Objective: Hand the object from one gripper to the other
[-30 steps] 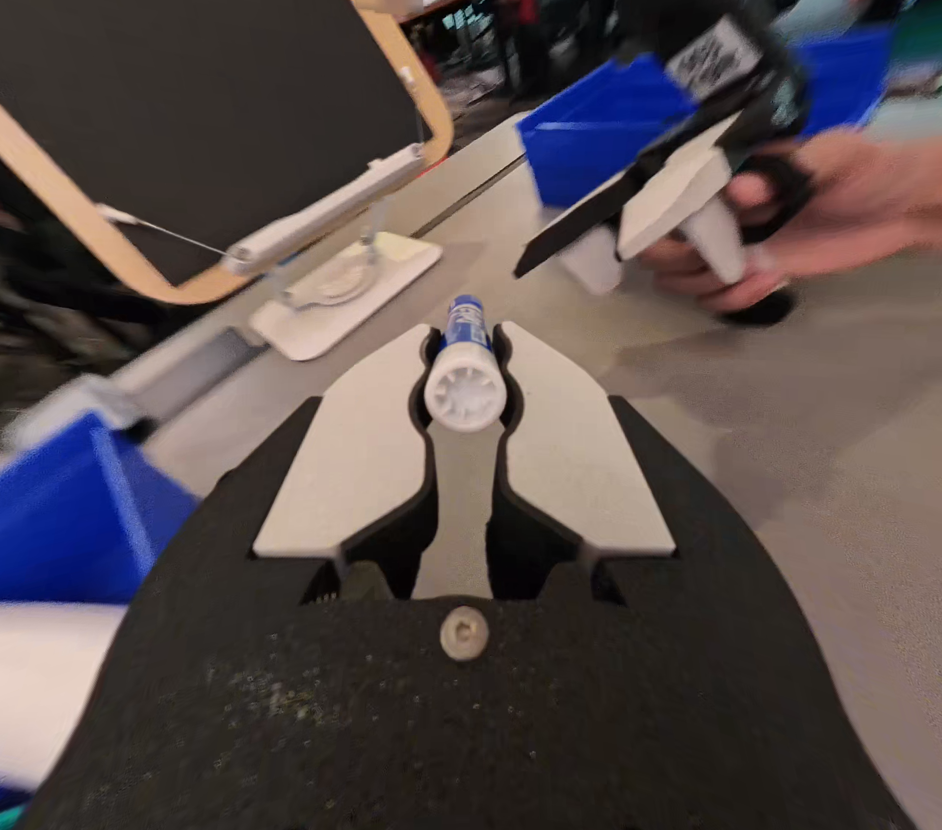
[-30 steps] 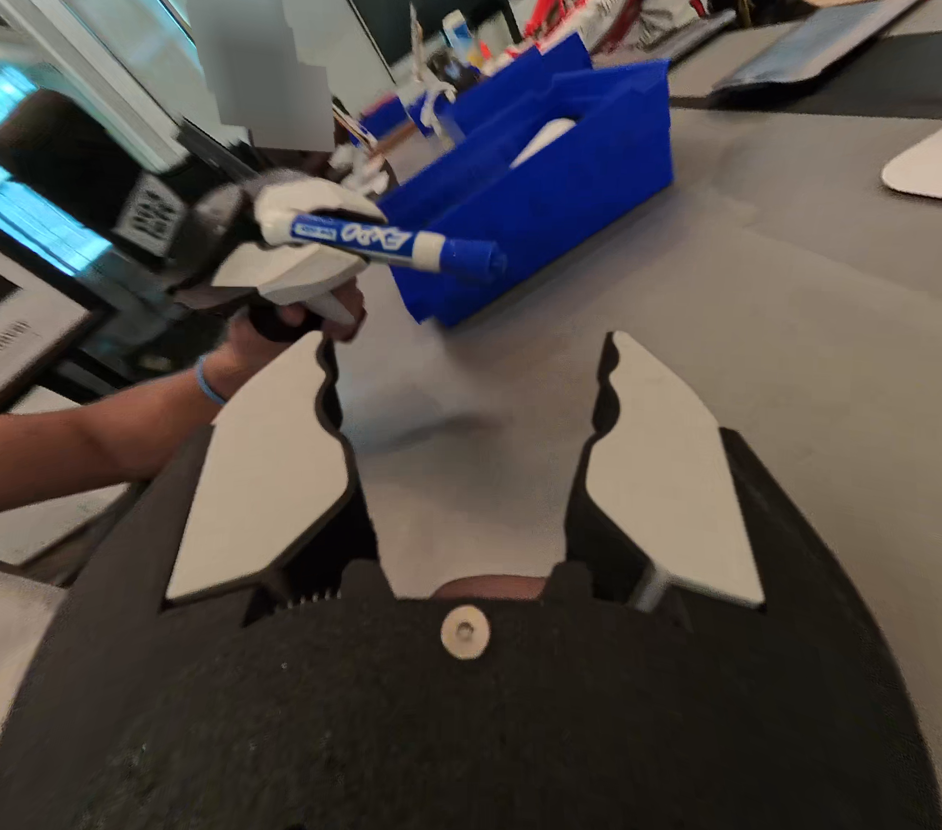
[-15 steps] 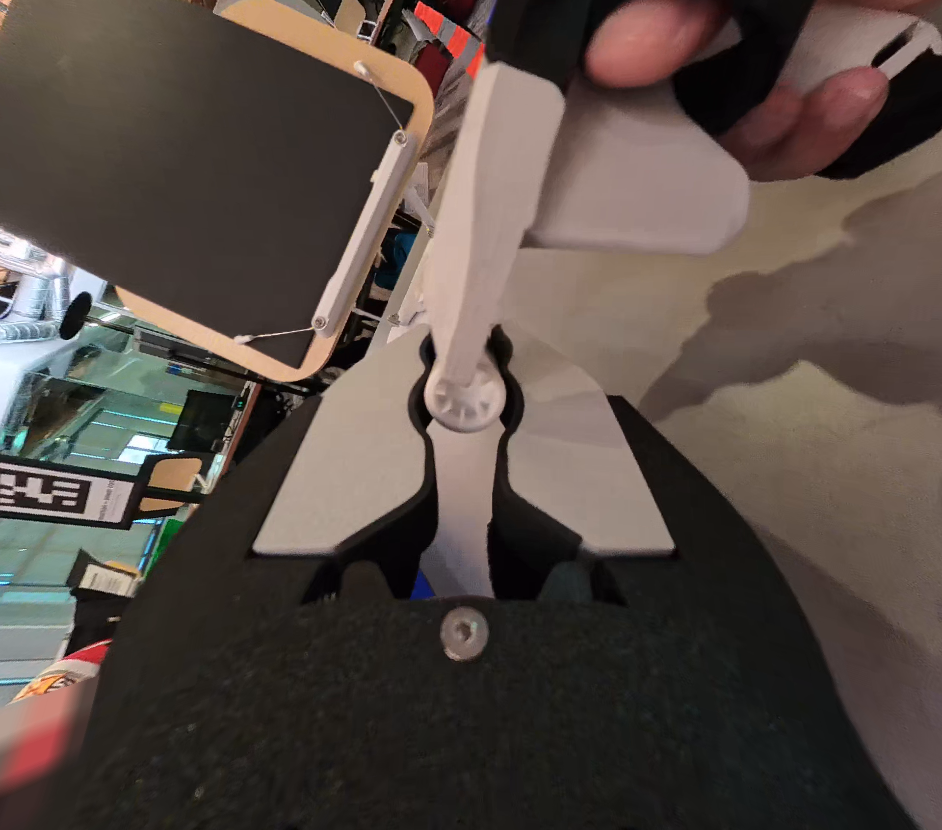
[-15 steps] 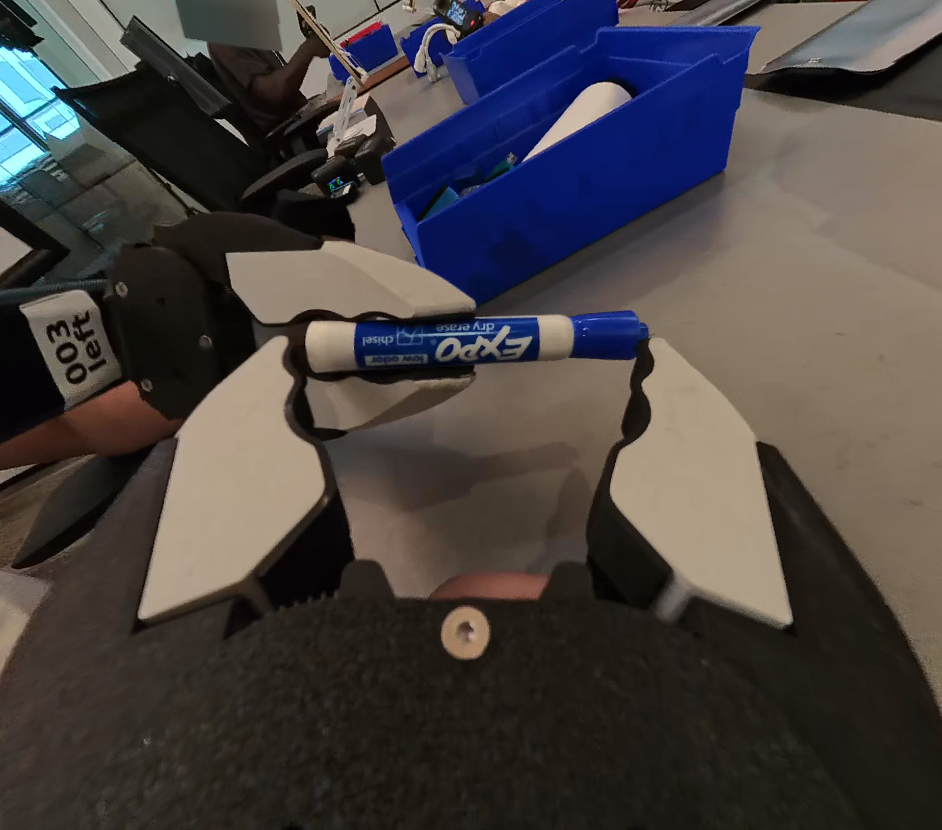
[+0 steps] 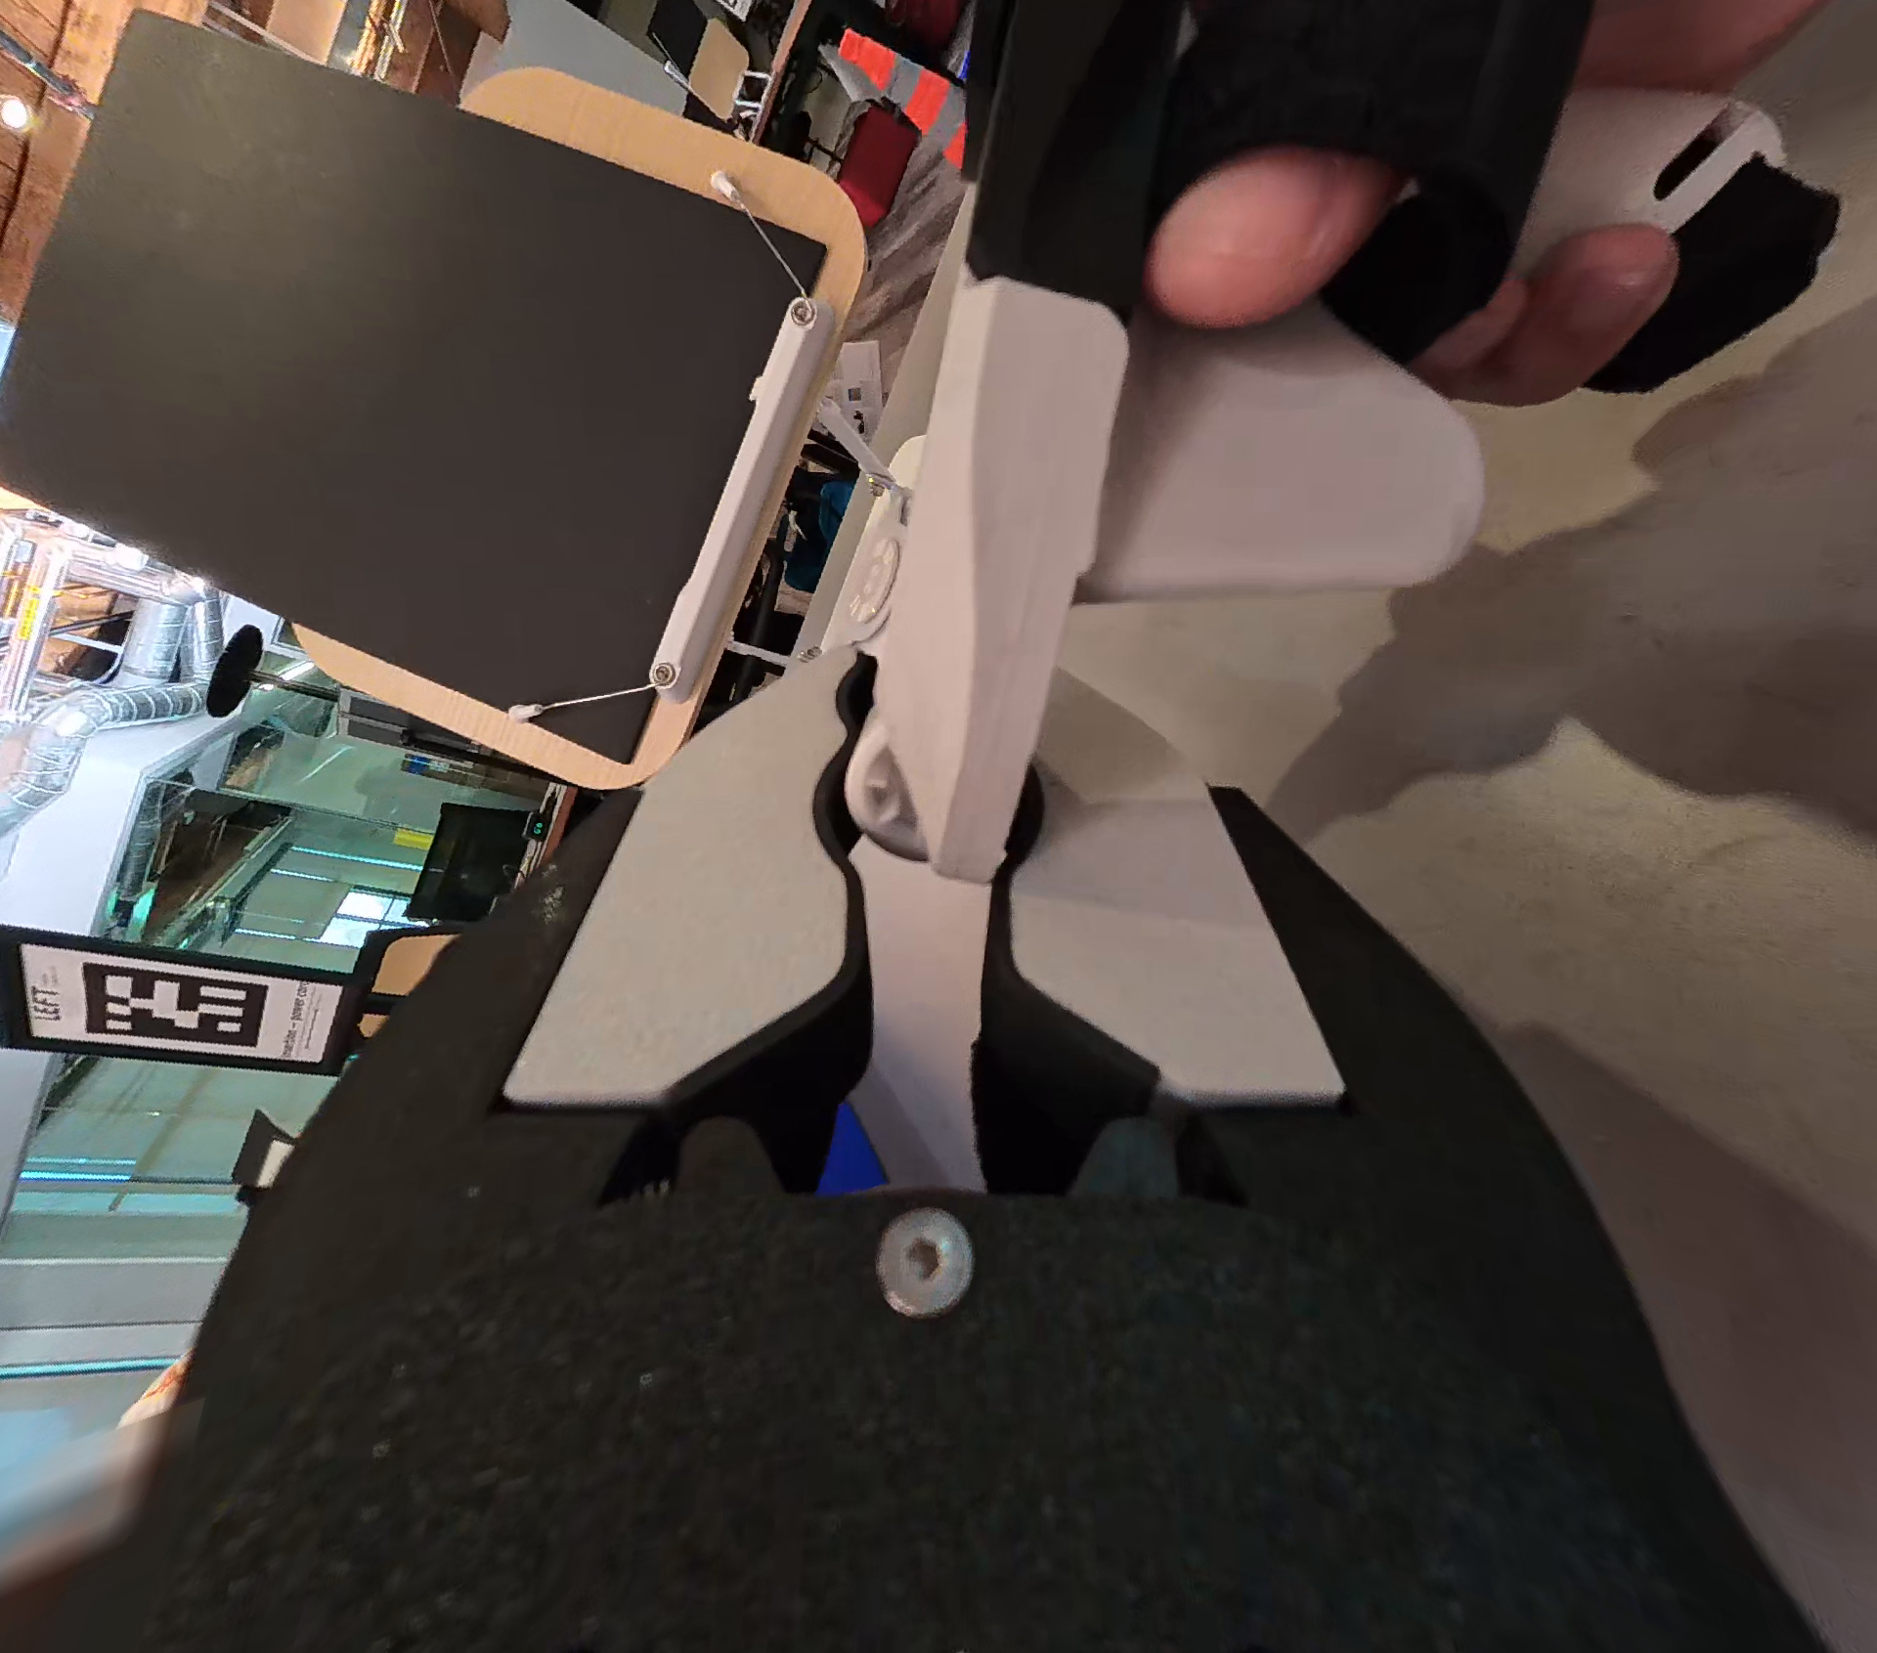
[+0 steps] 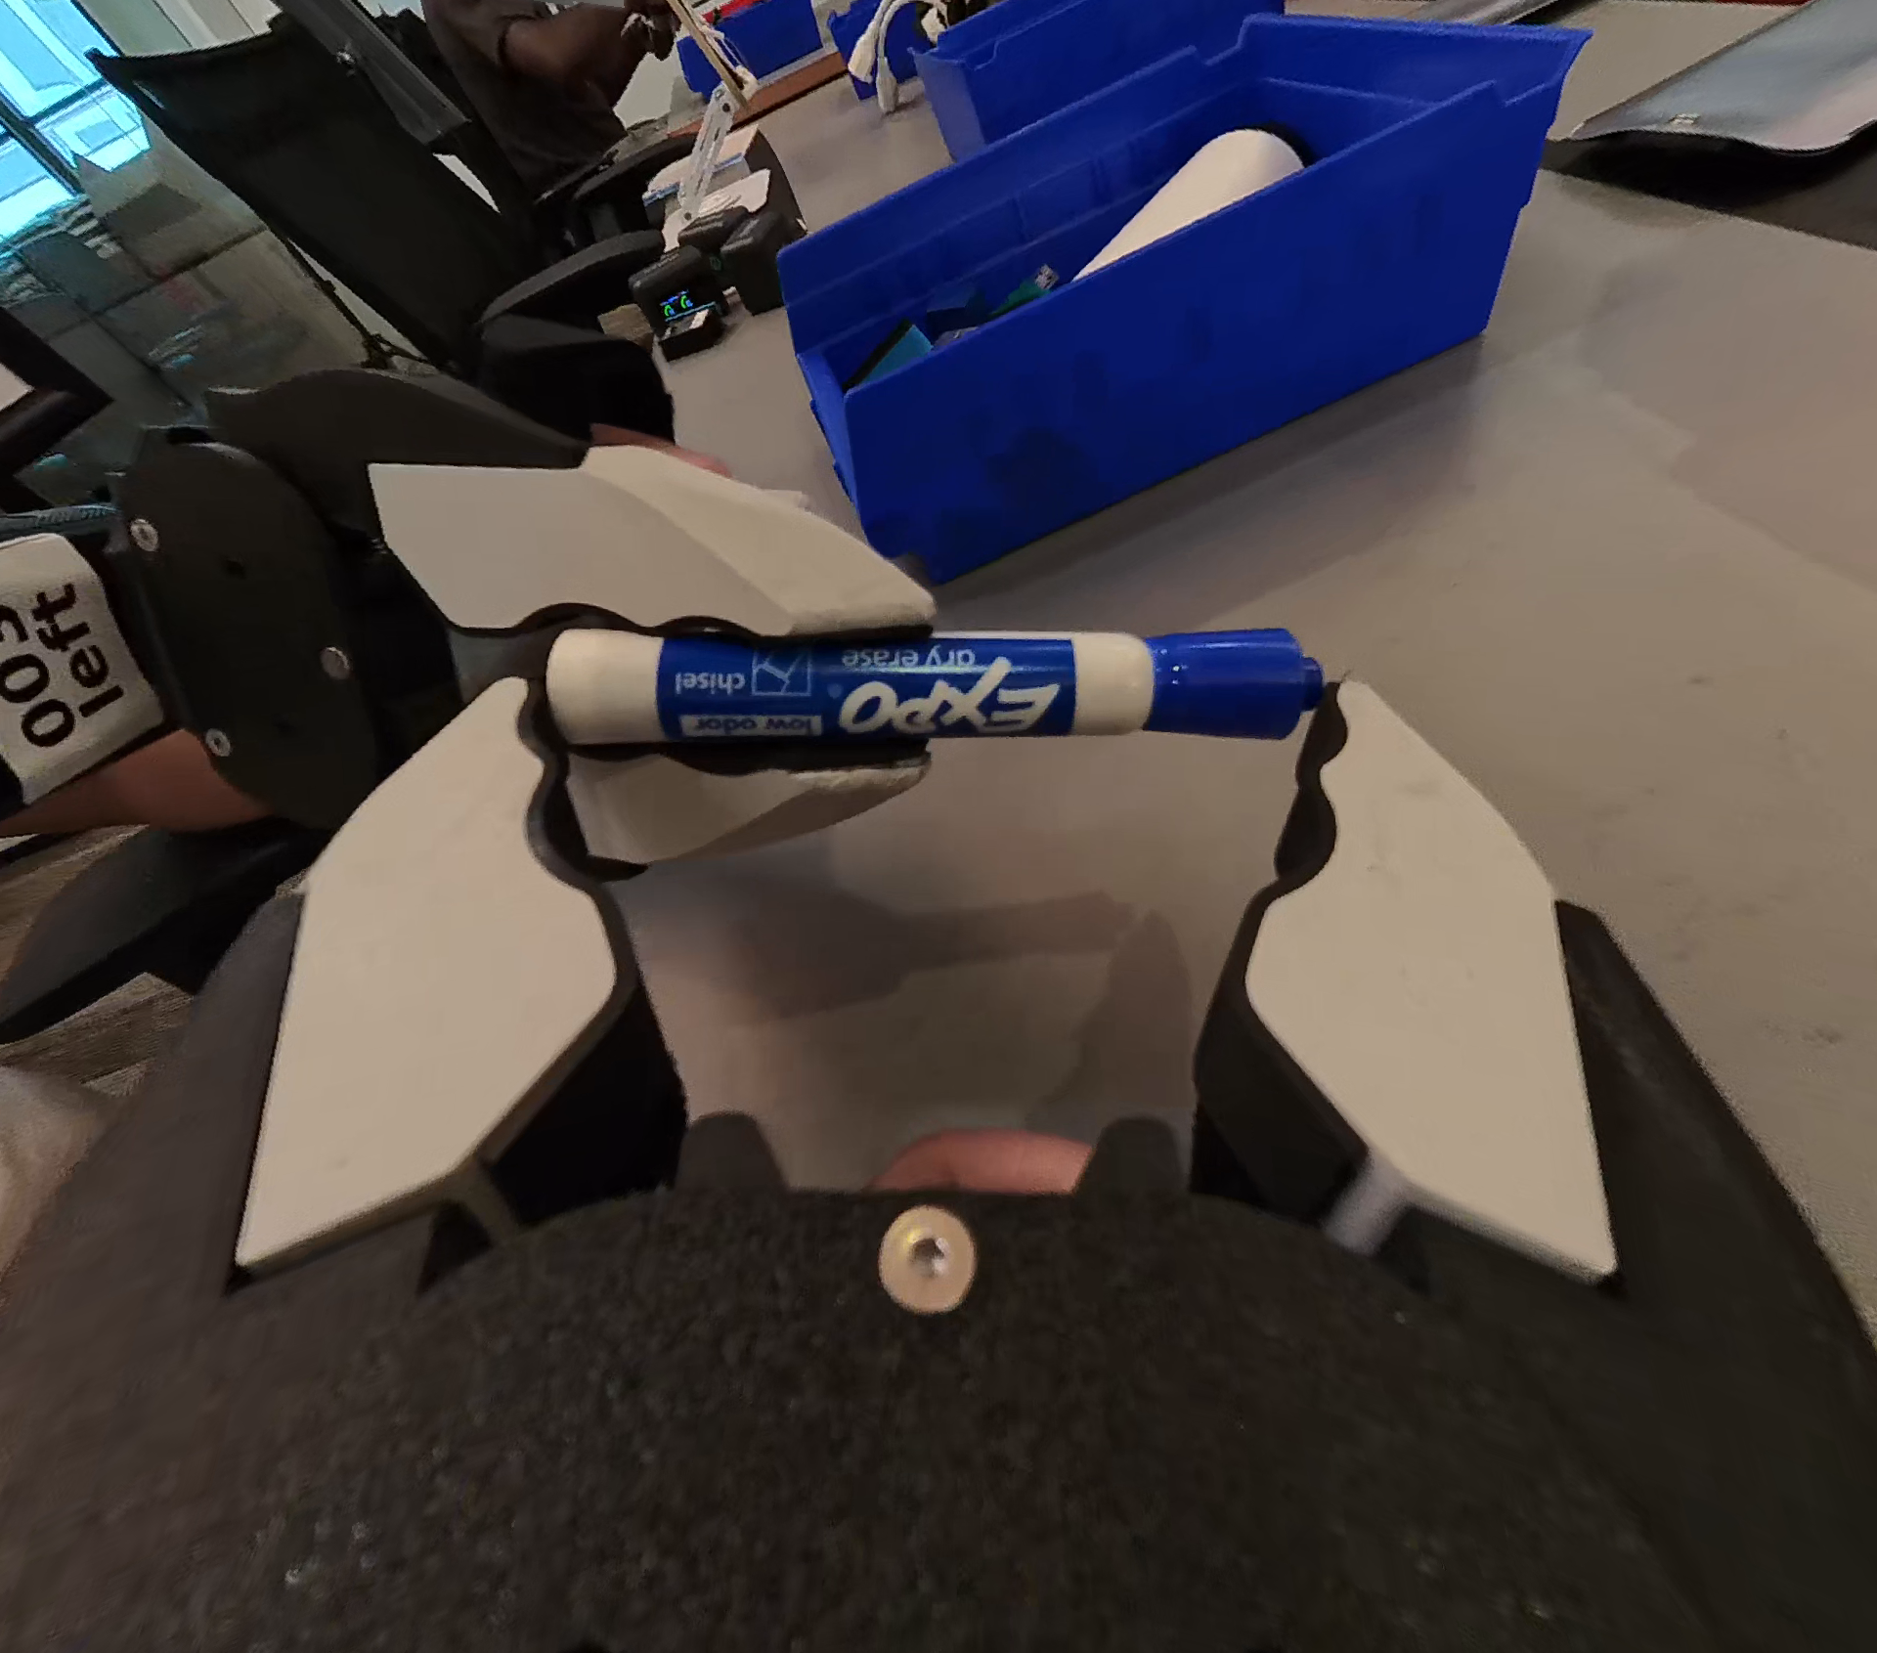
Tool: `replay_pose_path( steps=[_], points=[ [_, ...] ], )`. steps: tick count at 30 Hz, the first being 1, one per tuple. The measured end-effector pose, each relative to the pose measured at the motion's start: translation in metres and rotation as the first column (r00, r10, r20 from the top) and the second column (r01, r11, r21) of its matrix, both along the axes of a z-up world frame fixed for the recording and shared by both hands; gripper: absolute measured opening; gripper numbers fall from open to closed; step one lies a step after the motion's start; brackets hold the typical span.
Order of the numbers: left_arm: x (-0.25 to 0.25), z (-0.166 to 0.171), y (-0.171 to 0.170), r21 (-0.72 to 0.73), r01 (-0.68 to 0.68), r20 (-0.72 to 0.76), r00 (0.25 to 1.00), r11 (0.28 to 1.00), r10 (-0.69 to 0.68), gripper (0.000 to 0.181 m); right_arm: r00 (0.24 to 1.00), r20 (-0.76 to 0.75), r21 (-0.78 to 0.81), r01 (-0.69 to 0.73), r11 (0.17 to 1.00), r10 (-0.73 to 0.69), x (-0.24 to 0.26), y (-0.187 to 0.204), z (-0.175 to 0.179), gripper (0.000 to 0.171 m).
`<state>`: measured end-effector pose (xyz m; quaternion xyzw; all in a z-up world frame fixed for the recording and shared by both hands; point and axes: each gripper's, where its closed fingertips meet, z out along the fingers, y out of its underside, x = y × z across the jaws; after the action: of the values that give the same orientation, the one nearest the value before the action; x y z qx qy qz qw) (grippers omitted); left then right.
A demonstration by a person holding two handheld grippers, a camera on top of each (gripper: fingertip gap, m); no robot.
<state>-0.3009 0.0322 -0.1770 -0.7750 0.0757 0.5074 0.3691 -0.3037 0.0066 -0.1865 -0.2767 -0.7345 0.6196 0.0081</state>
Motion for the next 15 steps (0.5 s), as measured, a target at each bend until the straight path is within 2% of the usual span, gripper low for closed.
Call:
replay_pose_path(
  steps=[5,9,10,13,15],
  points=[
    [0.001,-0.002,0.002,-0.003,0.006,-0.005,1.000,1.000,-0.006,0.020,1.000,0.014,0.004,-0.025,1.000,0.025,0.002,0.001,-0.003,0.133],
    [-0.003,-0.012,0.004,0.028,-0.008,0.096,0.995,1.000,0.005,0.021,0.997,0.069,-0.001,-0.015,1.000,0.015,-0.003,0.003,-0.013,0.132],
    [-0.002,-0.014,0.005,0.041,0.001,0.125,0.992,0.999,-0.006,0.027,0.996,0.092,-0.020,-0.009,1.000,0.011,-0.005,0.006,-0.014,0.132],
    [-0.010,-0.025,0.000,0.065,-0.034,0.253,0.967,0.997,0.016,0.050,0.985,0.170,-0.143,0.016,0.990,0.009,-0.014,0.024,-0.007,0.132],
    [-0.012,-0.029,-0.001,0.140,-0.038,0.398,0.917,0.989,-0.021,0.052,0.961,0.267,-0.308,0.016,0.951,0.070,-0.016,0.037,0.006,0.132]
  ],
)
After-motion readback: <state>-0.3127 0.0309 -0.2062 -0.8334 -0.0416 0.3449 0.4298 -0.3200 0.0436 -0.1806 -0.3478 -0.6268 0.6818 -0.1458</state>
